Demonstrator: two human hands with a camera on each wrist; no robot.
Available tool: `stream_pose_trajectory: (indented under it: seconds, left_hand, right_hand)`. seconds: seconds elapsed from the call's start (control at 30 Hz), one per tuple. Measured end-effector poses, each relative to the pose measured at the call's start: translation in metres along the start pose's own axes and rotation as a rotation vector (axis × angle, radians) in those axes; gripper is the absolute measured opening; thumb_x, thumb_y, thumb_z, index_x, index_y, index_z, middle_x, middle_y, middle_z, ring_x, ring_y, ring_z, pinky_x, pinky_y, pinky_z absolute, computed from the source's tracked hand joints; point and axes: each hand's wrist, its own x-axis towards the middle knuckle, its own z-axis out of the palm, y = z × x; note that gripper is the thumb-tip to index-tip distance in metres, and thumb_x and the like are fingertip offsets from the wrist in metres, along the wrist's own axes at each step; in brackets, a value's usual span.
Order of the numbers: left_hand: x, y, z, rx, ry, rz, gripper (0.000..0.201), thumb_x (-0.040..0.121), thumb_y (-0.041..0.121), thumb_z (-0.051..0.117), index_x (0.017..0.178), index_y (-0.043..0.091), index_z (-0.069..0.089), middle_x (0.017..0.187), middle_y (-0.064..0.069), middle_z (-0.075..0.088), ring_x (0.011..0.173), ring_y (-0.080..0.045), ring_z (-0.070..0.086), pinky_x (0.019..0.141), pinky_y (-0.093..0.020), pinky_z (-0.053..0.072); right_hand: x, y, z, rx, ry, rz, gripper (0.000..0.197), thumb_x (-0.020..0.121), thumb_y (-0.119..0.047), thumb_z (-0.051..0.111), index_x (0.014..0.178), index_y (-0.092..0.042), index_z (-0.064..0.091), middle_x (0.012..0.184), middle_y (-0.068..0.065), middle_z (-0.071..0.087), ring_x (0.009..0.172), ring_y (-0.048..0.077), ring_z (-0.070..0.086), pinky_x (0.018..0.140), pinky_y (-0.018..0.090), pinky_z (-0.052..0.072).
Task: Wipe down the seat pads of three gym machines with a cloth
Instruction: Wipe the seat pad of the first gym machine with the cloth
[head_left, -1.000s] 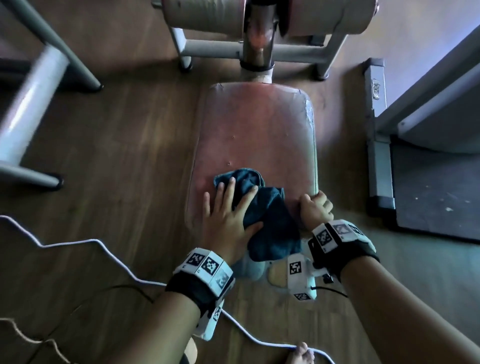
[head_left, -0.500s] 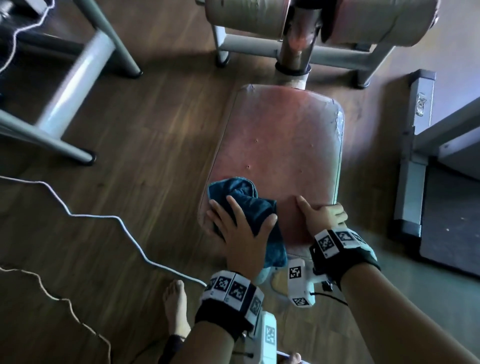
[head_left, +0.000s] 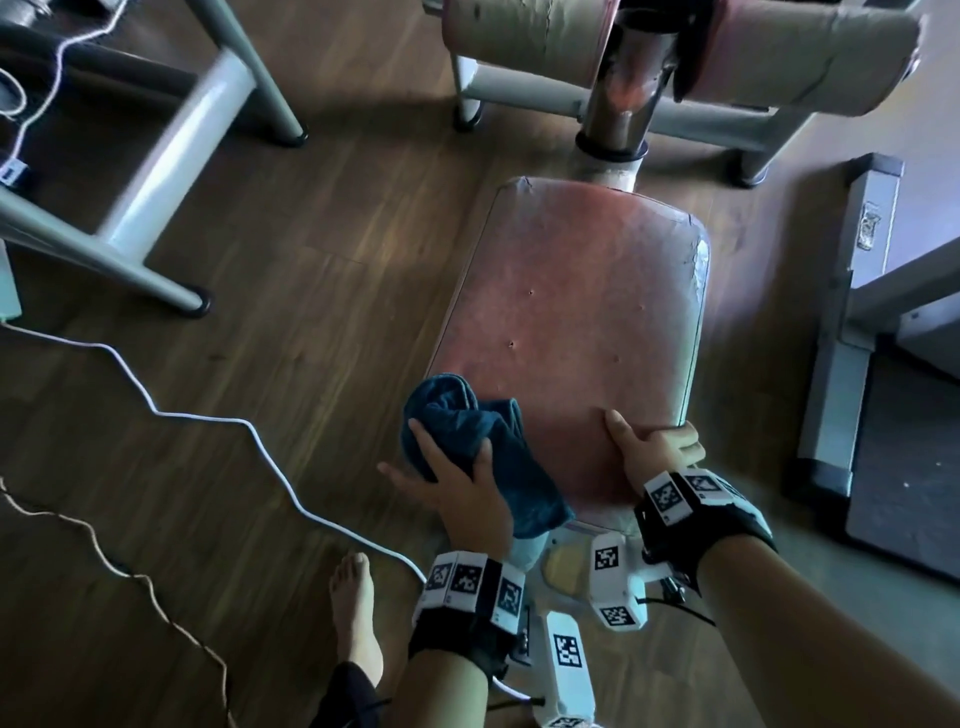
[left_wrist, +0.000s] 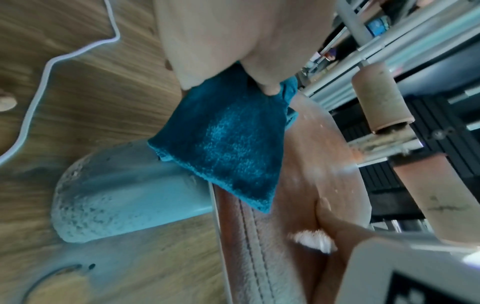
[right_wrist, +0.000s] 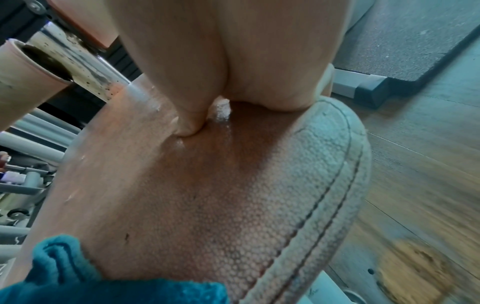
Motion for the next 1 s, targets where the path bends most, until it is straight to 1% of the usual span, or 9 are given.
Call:
stream_pose_trajectory:
  seconds: [0.1, 0.33, 0.5, 0.6, 0.67, 0.77, 0.87, 0.93, 1.0]
  left_hand:
    - [-0.003, 0.000, -0.005, -0.060, -0.010, -0.081, 0.080, 0.090, 0.043, 0.060, 0.151, 0.043, 0.007, 0.157, -0.010, -0.021, 0.145, -0.038, 0.008, 0.111, -0.042, 0.029]
    - [-0.007, -0.003, 0.005, -0.024, 0.035, -0.126, 0.078, 0.094, 0.046, 0.051, 0.150, 0.045, -0.004, 0.157, -0.014, -0.014, 0.144, -0.039, 0.010, 0.113, -0.052, 0.028]
    - [-0.005, -0.001, -0.008, -0.014, 0.134, -0.160, 0.070, 0.095, 0.034, 0.054, 0.154, 0.028, 0.016, 0.142, -0.018, 0.023, 0.121, -0.033, 0.039, 0.102, -0.037, 0.036]
    - [0.001, -0.010, -0.013, -0.158, 0.147, -0.208, 0.064, 0.097, 0.021, 0.054, 0.152, 0.018, 0.024, 0.141, -0.017, 0.040, 0.122, -0.032, 0.047, 0.091, -0.028, 0.036]
    - [0.003, -0.020, -0.013, -0.285, 0.106, -0.221, 0.071, 0.092, 0.026, 0.059, 0.152, 0.025, 0.023, 0.143, -0.007, 0.045, 0.124, -0.028, 0.051, 0.097, -0.029, 0.039]
    - [0.008, -0.024, -0.013, -0.440, -0.019, -0.276, 0.098, 0.072, 0.051, 0.068, 0.150, 0.040, 0.011, 0.149, 0.003, 0.038, 0.129, -0.021, 0.047, 0.108, -0.045, 0.040]
    - [0.021, -0.024, -0.009, -0.409, -0.085, -0.248, 0.107, 0.084, 0.038, 0.070, 0.152, 0.025, -0.011, 0.156, -0.003, 0.019, 0.139, -0.022, 0.032, 0.114, -0.043, 0.031]
    - [0.029, -0.028, -0.008, -0.418, -0.093, -0.172, 0.110, 0.082, 0.038, 0.071, 0.152, 0.023, -0.012, 0.158, -0.007, 0.017, 0.141, -0.024, 0.030, 0.115, -0.045, 0.029]
    - [0.033, -0.032, -0.014, -0.441, -0.100, -0.081, 0.114, 0.070, 0.058, 0.074, 0.151, 0.031, -0.002, 0.155, -0.005, 0.025, 0.139, -0.022, 0.034, 0.115, -0.046, 0.031]
  right_hand:
    - [0.002, 0.001, -0.001, -0.004, -0.025, 0.005, 0.104, 0.075, -0.063, 0.065, 0.146, -0.003, 0.019, 0.147, 0.017, 0.027, 0.136, 0.036, 0.029, 0.113, 0.041, 0.020]
    - [0.001, 0.000, -0.003, 0.015, -0.057, 0.012, 0.103, 0.076, -0.062, 0.066, 0.146, -0.003, 0.018, 0.146, 0.017, 0.026, 0.135, 0.036, 0.030, 0.114, 0.041, 0.022]
    - [0.003, 0.000, -0.003, 0.016, -0.081, 0.018, 0.104, 0.076, -0.062, 0.066, 0.147, -0.004, 0.016, 0.147, 0.017, 0.025, 0.134, 0.036, 0.031, 0.114, 0.041, 0.023]
    - [0.005, 0.000, -0.003, 0.024, -0.089, 0.021, 0.103, 0.076, -0.061, 0.066, 0.147, -0.004, 0.016, 0.146, 0.016, 0.025, 0.134, 0.035, 0.031, 0.113, 0.040, 0.024]
    - [0.005, 0.000, -0.004, 0.031, -0.096, 0.023, 0.102, 0.077, -0.060, 0.066, 0.147, -0.004, 0.016, 0.147, 0.016, 0.024, 0.134, 0.035, 0.031, 0.113, 0.039, 0.024]
    - [0.005, -0.001, -0.004, 0.024, -0.103, 0.031, 0.103, 0.077, -0.060, 0.066, 0.148, -0.005, 0.014, 0.148, 0.016, 0.023, 0.135, 0.036, 0.030, 0.114, 0.040, 0.022]
    - [0.006, 0.000, -0.002, 0.005, -0.090, 0.037, 0.105, 0.076, -0.063, 0.065, 0.147, -0.005, 0.015, 0.148, 0.017, 0.023, 0.135, 0.037, 0.030, 0.115, 0.042, 0.022]
    - [0.006, 0.001, -0.001, -0.001, -0.082, 0.034, 0.105, 0.075, -0.063, 0.065, 0.147, -0.005, 0.015, 0.147, 0.017, 0.024, 0.134, 0.037, 0.031, 0.115, 0.043, 0.022]
    - [0.007, 0.001, -0.001, -0.004, -0.085, 0.029, 0.105, 0.076, -0.063, 0.065, 0.148, -0.005, 0.015, 0.147, 0.017, 0.024, 0.134, 0.037, 0.030, 0.115, 0.042, 0.021]
